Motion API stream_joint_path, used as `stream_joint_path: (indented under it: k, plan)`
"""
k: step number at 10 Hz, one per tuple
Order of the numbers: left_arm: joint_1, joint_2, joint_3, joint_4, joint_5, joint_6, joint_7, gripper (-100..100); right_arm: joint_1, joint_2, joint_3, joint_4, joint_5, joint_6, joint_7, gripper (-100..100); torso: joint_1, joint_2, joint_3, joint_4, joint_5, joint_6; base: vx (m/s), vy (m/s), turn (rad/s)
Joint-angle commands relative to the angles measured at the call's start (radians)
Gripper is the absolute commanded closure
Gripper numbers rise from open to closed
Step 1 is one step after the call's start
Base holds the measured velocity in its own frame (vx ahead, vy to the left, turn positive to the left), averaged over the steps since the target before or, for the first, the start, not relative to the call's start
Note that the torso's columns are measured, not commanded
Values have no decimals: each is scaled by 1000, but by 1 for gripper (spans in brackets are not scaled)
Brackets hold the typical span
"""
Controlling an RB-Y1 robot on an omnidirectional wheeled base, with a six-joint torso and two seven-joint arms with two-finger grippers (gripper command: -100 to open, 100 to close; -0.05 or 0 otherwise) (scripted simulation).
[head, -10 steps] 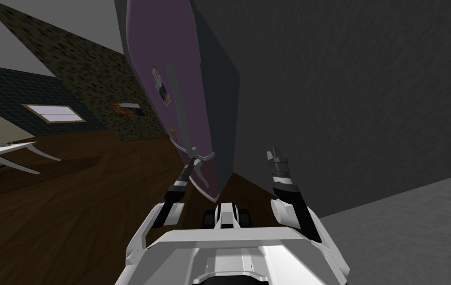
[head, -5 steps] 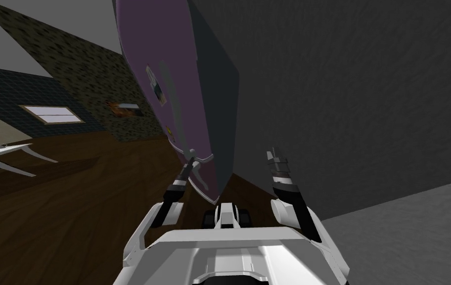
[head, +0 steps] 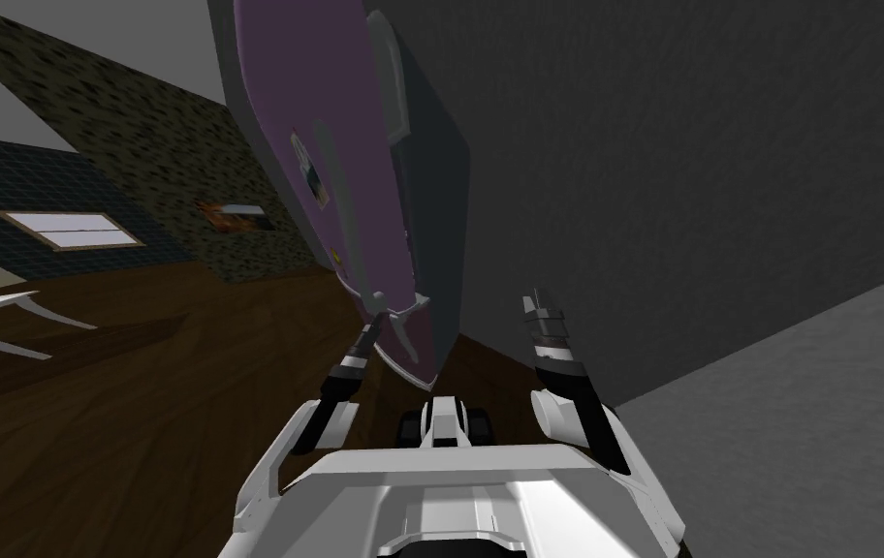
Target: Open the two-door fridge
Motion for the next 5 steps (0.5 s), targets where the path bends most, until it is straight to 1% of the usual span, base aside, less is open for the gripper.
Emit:
stream_joint_path:
  k: [1,2,3,4,5]
  plan:
    - [3,33,-11,-23,6,-14,20,100,0,0,0,0,0,0,0,0,-6,-8,-6,0,-3,-1,-150,253,-48]
    - [10,54,-23,-33,9,-21,32,100,0,0,0,0,0,0,0,0,-10,-10,-8,0,-5,1,-178,331,-119]
    - [17,75,-36,-43,11,-28,43,100,0,0,0,0,0,0,0,0,-7,-10,-8,1,-5,2,-179,352,-151]
    - [17,75,-36,-43,11,-28,43,100,0,0,0,0,0,0,0,0,-4,-10,-9,2,-5,1,-125,254,-44]
    - [24,96,-48,-53,14,-35,55,100,0,0,0,0,0,0,0,0,-9,-15,-12,2,-6,1,-135,278,-51]
